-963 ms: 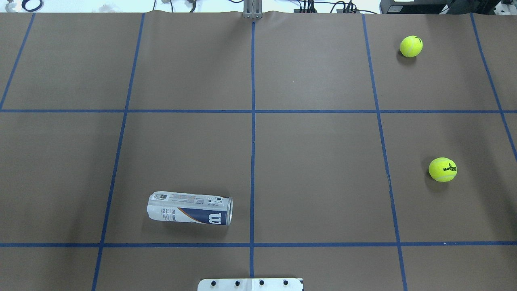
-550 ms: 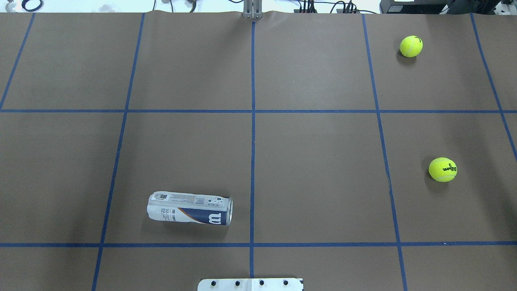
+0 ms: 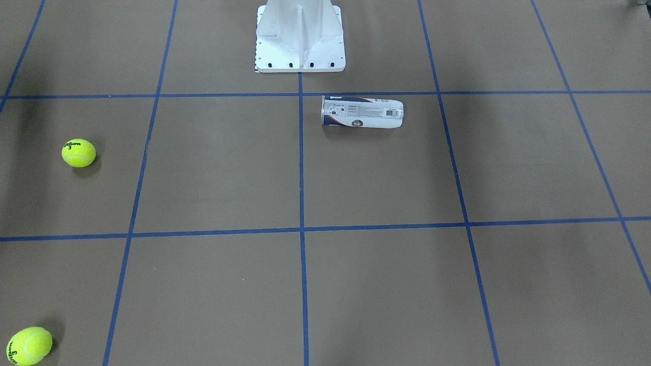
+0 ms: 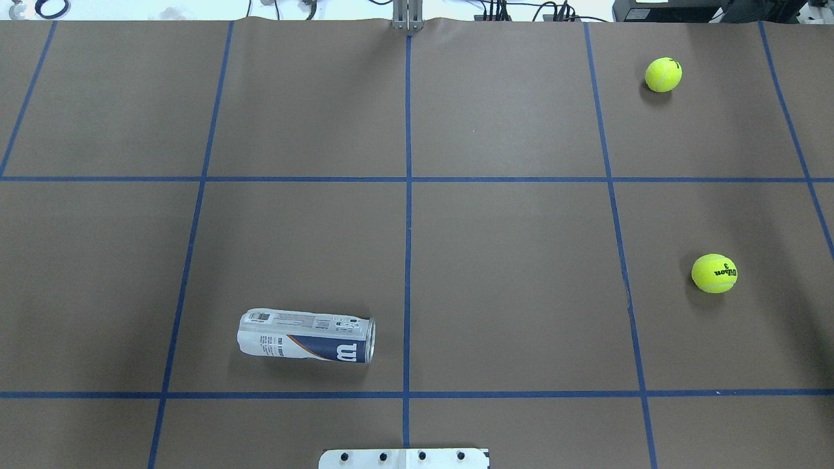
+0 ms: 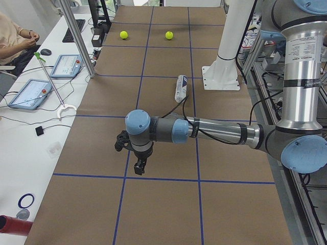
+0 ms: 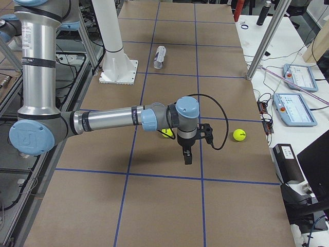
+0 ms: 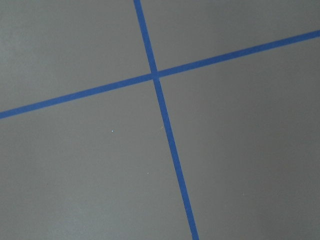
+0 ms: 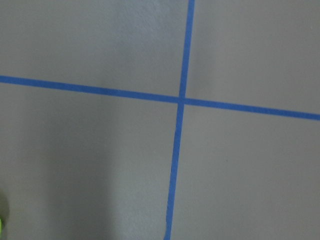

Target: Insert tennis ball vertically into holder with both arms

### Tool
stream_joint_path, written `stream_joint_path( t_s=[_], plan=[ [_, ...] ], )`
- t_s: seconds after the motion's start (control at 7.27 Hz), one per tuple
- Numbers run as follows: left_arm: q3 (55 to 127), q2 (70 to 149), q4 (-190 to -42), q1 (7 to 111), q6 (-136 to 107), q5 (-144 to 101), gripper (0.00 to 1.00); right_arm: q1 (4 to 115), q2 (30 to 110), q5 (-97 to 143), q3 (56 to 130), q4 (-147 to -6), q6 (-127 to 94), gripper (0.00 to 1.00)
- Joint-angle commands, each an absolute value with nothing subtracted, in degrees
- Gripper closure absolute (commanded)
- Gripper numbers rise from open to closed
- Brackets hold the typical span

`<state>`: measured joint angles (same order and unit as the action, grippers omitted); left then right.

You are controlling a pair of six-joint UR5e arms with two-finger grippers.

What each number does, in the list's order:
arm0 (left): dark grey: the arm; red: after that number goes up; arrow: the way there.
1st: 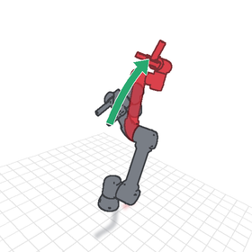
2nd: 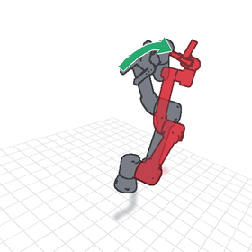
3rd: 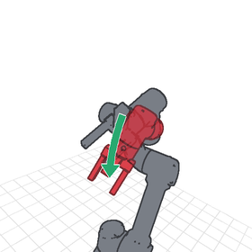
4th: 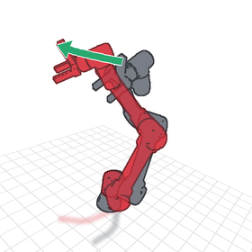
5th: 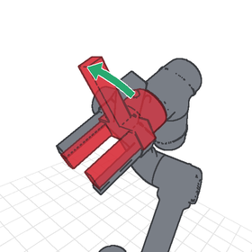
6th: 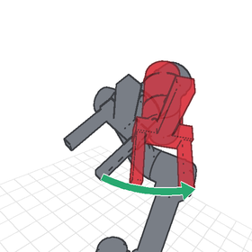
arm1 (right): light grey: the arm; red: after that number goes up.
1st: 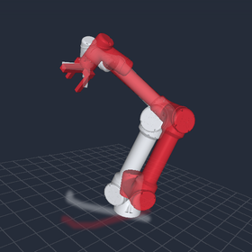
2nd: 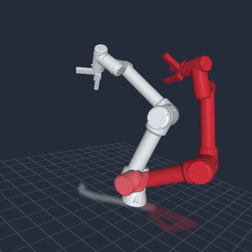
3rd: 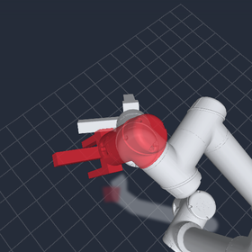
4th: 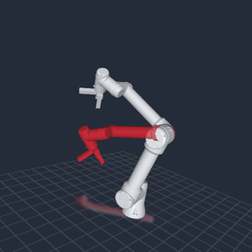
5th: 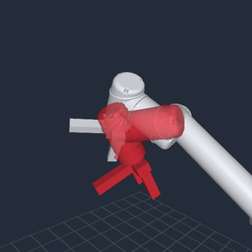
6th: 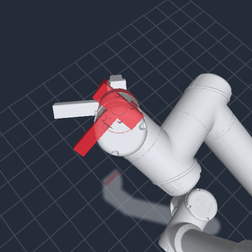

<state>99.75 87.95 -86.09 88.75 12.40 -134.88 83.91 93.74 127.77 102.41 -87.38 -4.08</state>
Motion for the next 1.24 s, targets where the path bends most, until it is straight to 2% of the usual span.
stream_joint_path(
  t_s=[0.0, 0.55, 0.83, 1.1],
  plan=[
    [99.32, 92.0, -90.05, 88.42, 12.04, -135.18, 0.0, 83.85, 93.78, 127.97, 101.69, -86.05, -4.13, 0.01],
    [98.09, 93.52, -97.37, 87.98, 11.34, -135.35, 0.0, 83.85, 94.13, 127.97, 101.43, -86.04, -4.22, 0.01],
    [98.18, 94.56, -107.6, 80.74, 10.81, -135.62, 0.01, 83.85, 94.22, 128.06, 101.43, -86.04, -4.22, 0.01],
    [98.61, 100.08, -111.88, 72.98, 8.28, -135.79, 0.01, 83.85, 94.22, 128.06, 101.43, -86.04, -4.22, 0.01]
  ],
)
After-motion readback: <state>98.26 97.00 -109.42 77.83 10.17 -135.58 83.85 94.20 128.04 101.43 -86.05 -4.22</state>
